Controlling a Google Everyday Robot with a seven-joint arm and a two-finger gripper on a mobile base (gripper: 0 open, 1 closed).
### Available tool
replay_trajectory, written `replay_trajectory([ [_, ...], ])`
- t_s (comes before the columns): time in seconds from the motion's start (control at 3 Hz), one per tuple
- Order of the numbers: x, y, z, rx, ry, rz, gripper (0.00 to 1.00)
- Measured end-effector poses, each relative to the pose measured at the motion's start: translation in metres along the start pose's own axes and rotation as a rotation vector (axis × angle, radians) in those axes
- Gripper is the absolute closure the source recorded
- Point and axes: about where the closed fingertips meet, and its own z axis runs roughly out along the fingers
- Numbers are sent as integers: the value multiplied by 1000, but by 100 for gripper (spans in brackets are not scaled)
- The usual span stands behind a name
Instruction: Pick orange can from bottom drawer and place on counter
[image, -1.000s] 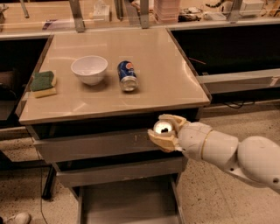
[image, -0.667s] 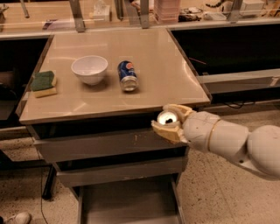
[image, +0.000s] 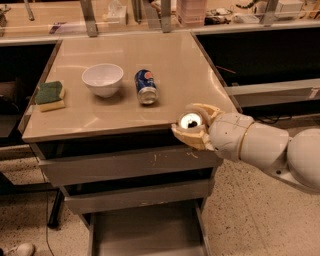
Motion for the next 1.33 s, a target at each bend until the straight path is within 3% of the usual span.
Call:
replay_trajectory([
  [0.33,-22,-18,1,13,-18,-22,100],
  [1.0,-72,-109,6,119,-54,-70,100],
  [1.33,-79,-141,20,134,-70,-60,100],
])
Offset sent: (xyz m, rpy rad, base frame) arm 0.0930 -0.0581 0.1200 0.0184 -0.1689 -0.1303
